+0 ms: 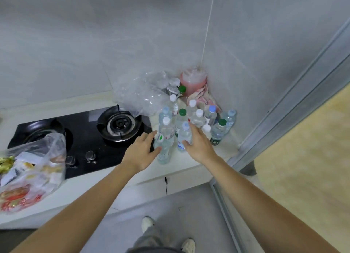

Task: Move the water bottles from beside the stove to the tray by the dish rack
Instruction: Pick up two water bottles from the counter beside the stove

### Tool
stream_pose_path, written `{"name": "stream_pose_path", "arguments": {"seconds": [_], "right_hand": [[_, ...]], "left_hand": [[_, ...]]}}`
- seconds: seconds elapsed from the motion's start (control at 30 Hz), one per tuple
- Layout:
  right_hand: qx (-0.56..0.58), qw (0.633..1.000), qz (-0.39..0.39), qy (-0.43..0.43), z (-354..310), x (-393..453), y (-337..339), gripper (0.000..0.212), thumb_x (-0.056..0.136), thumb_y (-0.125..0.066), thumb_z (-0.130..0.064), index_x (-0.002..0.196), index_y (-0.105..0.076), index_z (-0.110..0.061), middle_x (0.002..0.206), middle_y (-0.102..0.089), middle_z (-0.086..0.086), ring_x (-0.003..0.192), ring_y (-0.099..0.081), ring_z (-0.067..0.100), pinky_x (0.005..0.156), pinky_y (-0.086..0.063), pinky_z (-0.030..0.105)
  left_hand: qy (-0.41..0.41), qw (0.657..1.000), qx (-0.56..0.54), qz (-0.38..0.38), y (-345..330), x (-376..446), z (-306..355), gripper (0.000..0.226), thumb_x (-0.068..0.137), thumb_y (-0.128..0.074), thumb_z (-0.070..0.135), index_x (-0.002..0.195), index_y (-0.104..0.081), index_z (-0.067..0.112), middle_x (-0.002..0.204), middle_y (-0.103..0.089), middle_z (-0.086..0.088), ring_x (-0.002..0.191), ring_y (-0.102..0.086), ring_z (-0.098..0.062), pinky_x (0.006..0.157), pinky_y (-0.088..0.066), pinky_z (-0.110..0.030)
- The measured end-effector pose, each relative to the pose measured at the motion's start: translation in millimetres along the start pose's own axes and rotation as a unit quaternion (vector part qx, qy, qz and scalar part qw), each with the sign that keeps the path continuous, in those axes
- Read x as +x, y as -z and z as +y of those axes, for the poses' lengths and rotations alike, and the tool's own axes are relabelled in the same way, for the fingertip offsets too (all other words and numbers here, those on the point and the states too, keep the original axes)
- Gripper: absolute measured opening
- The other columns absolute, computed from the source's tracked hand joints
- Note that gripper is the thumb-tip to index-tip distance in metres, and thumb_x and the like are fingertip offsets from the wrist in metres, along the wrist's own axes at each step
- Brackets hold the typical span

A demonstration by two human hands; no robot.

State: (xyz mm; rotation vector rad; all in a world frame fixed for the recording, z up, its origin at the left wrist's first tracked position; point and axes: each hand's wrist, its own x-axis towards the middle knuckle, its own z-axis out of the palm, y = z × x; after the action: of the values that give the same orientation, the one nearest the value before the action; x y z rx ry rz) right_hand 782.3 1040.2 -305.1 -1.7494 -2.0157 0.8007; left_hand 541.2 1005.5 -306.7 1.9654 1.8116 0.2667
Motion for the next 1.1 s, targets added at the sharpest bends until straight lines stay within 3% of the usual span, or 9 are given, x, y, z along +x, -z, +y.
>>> {"name": "stream_pose_path", "arguments": {"seconds": [0.23, 0.33, 0.5, 0.67, 0.83, 1.1], "right_hand": [[-0.021, 0.999, -0.031, -0.036, 3.0, 52.7, -19.7, 0.063, 0.105, -0.058, -0.017, 0.161, -0.029, -0.013, 0.152, -0.047, 0.017, 0.139, -0.048, 0.036, 0.109, -0.043, 0.045], [-0.033, 0.998, -0.027, -0.034, 10.3, 64.7, -28.1, 0.052, 0.105, -0.058, -0.015, 0.153, -0.039, -0.011, 0.139, -0.056, 0.020, 0.128, -0.055, 0.040, 0.098, -0.047, 0.047], [-0.064, 0.998, -0.013, -0.005, 15.4, 74.5, -32.4, 0.032, 0.102, -0.054, -0.004, 0.133, -0.046, -0.001, 0.116, -0.062, 0.023, 0.103, -0.063, 0.045, 0.076, -0.049, 0.045], [-0.133, 0.989, -0.041, 0.058, 22.1, 71.1, -26.5, 0.023, 0.102, -0.057, -0.005, 0.122, -0.046, -0.001, 0.106, -0.066, 0.022, 0.092, -0.066, 0.045, 0.064, -0.037, 0.038], [-0.115, 0.979, -0.088, 0.147, 10.4, 57.2, -25.5, 0.023, 0.107, -0.058, -0.024, 0.117, -0.049, -0.006, 0.093, -0.065, 0.016, 0.078, -0.064, 0.039, 0.065, -0.051, 0.045], [-0.094, 0.957, -0.156, 0.227, -34.9, 52.7, -59.3, 0.019, 0.108, -0.054, -0.024, 0.117, -0.050, -0.008, 0.090, -0.062, 0.015, 0.078, -0.061, 0.038, 0.066, -0.050, 0.047]], "left_hand": [[-0.005, 0.998, -0.019, -0.062, -18.7, 43.0, -23.4, 0.041, 0.106, -0.050, 0.046, 0.144, -0.046, 0.033, 0.120, -0.055, 0.003, 0.105, -0.064, -0.027, 0.084, -0.056, -0.046], [-0.026, 0.998, -0.023, -0.052, -23.2, 50.0, -28.5, 0.039, 0.105, -0.054, 0.046, 0.142, -0.046, 0.035, 0.118, -0.055, 0.005, 0.093, -0.064, -0.025, 0.075, -0.055, -0.045], [-0.036, 0.998, -0.038, -0.023, -30.0, 50.7, -22.0, 0.029, 0.106, -0.056, 0.035, 0.133, -0.050, 0.026, 0.125, -0.060, 0.006, 0.089, -0.063, -0.028, 0.067, -0.045, -0.038], [0.016, 1.000, -0.020, 0.008, -34.7, 38.3, -12.8, 0.019, 0.106, -0.056, 0.030, 0.122, -0.050, 0.021, 0.121, -0.064, 0.005, 0.080, -0.062, -0.031, 0.068, -0.054, -0.046], [0.079, 0.995, -0.017, 0.064, -29.9, 14.1, -22.1, 0.020, 0.106, -0.057, 0.032, 0.121, -0.053, 0.020, 0.115, -0.066, 0.004, 0.079, -0.062, -0.031, 0.063, -0.048, -0.040], [0.175, 0.980, -0.006, 0.090, -17.5, -23.5, -62.8, 0.014, 0.105, -0.056, 0.029, 0.116, -0.049, 0.024, 0.113, -0.067, 0.001, 0.074, -0.056, -0.028, 0.059, -0.036, -0.035]]}}
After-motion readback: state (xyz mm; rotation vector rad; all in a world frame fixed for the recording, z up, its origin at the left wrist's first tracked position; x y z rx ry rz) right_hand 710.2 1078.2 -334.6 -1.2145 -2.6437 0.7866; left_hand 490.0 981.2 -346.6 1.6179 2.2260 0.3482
